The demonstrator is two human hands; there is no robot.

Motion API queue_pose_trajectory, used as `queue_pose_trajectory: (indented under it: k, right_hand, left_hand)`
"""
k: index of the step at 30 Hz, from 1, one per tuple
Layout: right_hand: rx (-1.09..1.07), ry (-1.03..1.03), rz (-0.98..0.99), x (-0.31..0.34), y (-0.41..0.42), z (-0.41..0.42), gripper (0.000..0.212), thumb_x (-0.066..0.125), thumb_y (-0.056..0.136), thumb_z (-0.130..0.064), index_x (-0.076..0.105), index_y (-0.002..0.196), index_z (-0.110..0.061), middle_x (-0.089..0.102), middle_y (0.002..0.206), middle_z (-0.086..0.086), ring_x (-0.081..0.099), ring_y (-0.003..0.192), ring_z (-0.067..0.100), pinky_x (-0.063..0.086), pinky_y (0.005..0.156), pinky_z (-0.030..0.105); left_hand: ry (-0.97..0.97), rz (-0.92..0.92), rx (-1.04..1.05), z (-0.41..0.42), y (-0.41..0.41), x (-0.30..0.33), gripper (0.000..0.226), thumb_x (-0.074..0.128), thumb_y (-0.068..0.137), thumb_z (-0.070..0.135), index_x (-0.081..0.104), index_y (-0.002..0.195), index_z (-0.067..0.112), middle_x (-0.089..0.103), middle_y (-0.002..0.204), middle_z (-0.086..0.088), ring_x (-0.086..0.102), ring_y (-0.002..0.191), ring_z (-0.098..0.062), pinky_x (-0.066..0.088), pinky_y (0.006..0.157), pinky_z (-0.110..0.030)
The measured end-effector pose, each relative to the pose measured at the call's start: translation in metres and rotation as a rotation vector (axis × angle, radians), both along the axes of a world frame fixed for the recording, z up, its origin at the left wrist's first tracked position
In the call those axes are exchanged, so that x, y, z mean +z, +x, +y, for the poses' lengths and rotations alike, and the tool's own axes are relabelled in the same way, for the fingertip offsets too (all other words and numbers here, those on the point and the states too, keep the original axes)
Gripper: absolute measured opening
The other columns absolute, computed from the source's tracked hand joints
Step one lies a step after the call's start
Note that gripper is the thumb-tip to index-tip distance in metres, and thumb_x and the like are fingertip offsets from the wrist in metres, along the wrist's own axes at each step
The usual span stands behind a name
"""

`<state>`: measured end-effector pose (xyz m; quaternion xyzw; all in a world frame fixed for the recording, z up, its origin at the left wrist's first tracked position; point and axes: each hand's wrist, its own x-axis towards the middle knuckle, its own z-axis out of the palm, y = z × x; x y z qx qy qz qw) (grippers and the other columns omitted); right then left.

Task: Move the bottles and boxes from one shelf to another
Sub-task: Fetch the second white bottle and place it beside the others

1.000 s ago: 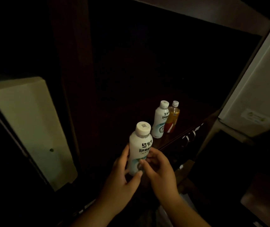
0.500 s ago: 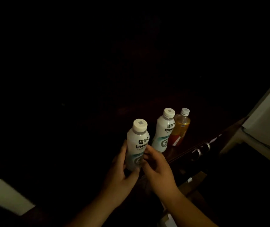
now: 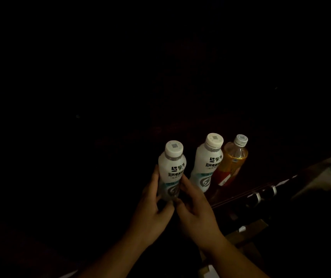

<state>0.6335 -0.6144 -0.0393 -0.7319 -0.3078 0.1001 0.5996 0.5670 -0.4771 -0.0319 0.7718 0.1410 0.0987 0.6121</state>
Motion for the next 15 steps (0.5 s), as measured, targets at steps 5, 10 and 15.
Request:
queue_pose_trajectory:
  k: [5, 10, 15]
  right_hand:
    - [-0.033, 0.011, -0.021, -0.012, 0.005, -0.005, 0.07, 0.06, 0.093, -0.014, 0.042, 0.156, -0.039, 0.052, 0.155, -0.016, 0.044, 0.148, 0.01, 0.044, 0.118, 0.039]
    - [-0.094, -0.023, 0.003, -0.011, 0.001, -0.008, 0.07, 0.058, 0.087, -0.031, 0.039, 0.142, -0.07, 0.047, 0.144, -0.042, 0.041, 0.143, -0.011, 0.041, 0.106, 0.005]
    - [-0.126, -0.012, 0.051, -0.017, 0.001, -0.012, 0.069, 0.062, 0.089, -0.02, 0.044, 0.142, -0.059, 0.05, 0.148, -0.025, 0.046, 0.138, -0.013, 0.045, 0.101, 0.006]
  left_hand:
    - [-0.059, 0.003, 0.005, -0.005, 0.006, -0.001, 0.101, 0.058, 0.077, 0.014, 0.01, 0.148, 0.068, 0.029, 0.162, 0.021, 0.035, 0.146, -0.001, 0.039, 0.117, -0.04]
    - [-0.071, 0.035, 0.013, -0.011, 0.01, -0.002, 0.101, 0.056, 0.077, 0.014, 0.009, 0.146, 0.07, 0.025, 0.163, 0.022, 0.034, 0.147, -0.004, 0.038, 0.117, -0.043]
    - [-0.084, 0.047, 0.037, -0.01, 0.009, -0.013, 0.1, 0.055, 0.083, 0.0, 0.015, 0.15, 0.062, 0.026, 0.164, 0.018, 0.037, 0.14, 0.006, 0.042, 0.11, -0.023]
